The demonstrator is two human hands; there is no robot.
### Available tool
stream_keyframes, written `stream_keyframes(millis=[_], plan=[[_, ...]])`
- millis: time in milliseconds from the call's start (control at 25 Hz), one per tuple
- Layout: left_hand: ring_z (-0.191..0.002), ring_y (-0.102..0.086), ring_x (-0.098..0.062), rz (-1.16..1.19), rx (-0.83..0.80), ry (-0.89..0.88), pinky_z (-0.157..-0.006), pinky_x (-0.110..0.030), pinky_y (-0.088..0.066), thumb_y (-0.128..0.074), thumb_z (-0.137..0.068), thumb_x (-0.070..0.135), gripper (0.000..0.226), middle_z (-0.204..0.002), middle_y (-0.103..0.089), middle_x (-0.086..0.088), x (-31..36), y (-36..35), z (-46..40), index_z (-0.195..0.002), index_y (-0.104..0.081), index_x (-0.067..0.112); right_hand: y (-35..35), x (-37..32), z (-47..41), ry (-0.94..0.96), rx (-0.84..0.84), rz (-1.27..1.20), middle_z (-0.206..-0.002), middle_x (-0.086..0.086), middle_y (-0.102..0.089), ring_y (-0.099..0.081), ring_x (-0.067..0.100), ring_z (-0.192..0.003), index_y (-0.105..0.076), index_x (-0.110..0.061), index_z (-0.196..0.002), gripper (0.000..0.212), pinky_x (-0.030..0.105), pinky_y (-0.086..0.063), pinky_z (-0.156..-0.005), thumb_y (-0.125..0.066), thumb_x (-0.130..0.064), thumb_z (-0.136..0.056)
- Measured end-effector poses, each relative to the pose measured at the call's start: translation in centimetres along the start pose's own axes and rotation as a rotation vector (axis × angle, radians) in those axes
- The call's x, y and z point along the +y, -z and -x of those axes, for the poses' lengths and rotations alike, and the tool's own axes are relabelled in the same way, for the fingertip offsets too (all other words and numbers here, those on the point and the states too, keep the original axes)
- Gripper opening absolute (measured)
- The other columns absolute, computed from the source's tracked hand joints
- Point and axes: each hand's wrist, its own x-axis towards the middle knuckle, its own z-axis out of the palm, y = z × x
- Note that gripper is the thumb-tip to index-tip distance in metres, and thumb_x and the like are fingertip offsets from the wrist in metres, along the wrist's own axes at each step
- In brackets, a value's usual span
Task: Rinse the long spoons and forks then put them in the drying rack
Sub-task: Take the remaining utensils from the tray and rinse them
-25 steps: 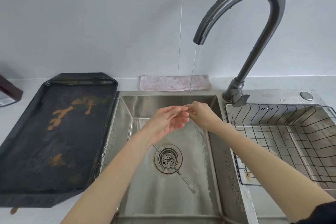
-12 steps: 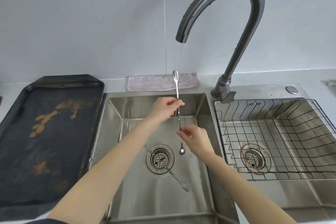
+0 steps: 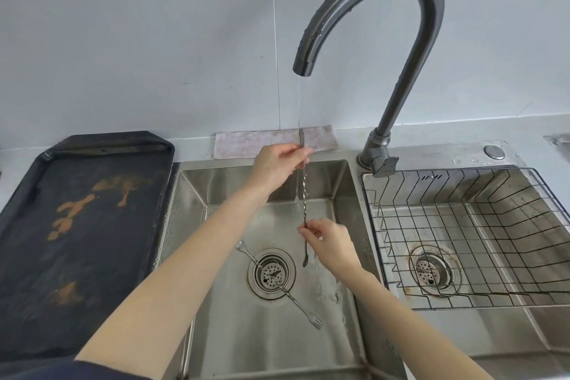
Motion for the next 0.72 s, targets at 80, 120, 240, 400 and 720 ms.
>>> stream_keyframes(millis=[80,120,240,400,720], plan=[[-0.069,-0.059,-0.003,0.023,-0.016,-0.024,-0.071,-0.014,-0.045,-0.059,-0.088,0.027,0.019,-0.072,-0.063,0.012,0.6,0.0,-0.4,-0.07,-0.064,0.025,0.2,0.0,-0.1,-0.009,0.024,0.006,-0.097,0.015,-0.068,-0.063,0.028,-0.091,-0.07,-0.007,-0.098,0.025,0.044,-0.052,-0.083,-0.053,-0.024,-0.093],[-0.069,-0.059,-0.002,0.037,-0.019,-0.03,-0.067,-0.011,-0.046,-0.06,-0.088,0.026,0.019,-0.072,-0.062,0.012,0.8,-0.1,-0.5,-0.07,-0.063,0.026,0.2,-0.1,-0.2,-0.012,0.032,0.002,-0.097,0.016,-0.067,-0.063,0.029,-0.091,-0.069,-0.007,-0.1,0.025,0.044,-0.052,-0.083,-0.051,-0.023,-0.094],[-0.064,-0.057,-0.003,0.04,0.031,-0.054,-0.064,-0.016,-0.043,-0.062,-0.086,0.025,0.022,-0.067,-0.06,0.008,1.0,-0.3,-1.0,-0.064,-0.059,0.024,0.5,-0.3,-0.5,-0.008,0.019,-0.027,-0.105,0.014,-0.067,-0.063,0.028,-0.097,-0.065,-0.009,-0.111,0.026,0.038,-0.05,-0.087,-0.045,-0.016,-0.096],[-0.045,-0.056,0.011,-0.017,0.082,-0.111,-0.06,-0.012,-0.042,-0.059,-0.087,0.032,0.025,-0.065,-0.061,0.01,1.3,-0.1,-1.6,-0.064,-0.063,0.024,0.4,-0.4,-0.6,-0.01,0.008,-0.05,-0.107,0.012,-0.069,-0.063,0.024,-0.097,-0.065,-0.007,-0.11,0.025,0.025,-0.049,-0.082,-0.044,-0.013,-0.096],[-0.076,-0.066,-0.009,0.057,-0.01,-0.089,-0.074,-0.017,-0.048,-0.052,-0.092,0.017,0.013,-0.073,-0.066,0.006,1.4,0.8,-1.6,-0.086,-0.063,0.017,-0.3,-0.5,-0.3,-0.132,0.106,-0.203,-0.065,-0.001,-0.059,-0.05,0.012,-0.061,-0.071,-0.002,-0.086,0.021,-0.001,-0.038,-0.054,-0.063,-0.022,-0.087]])
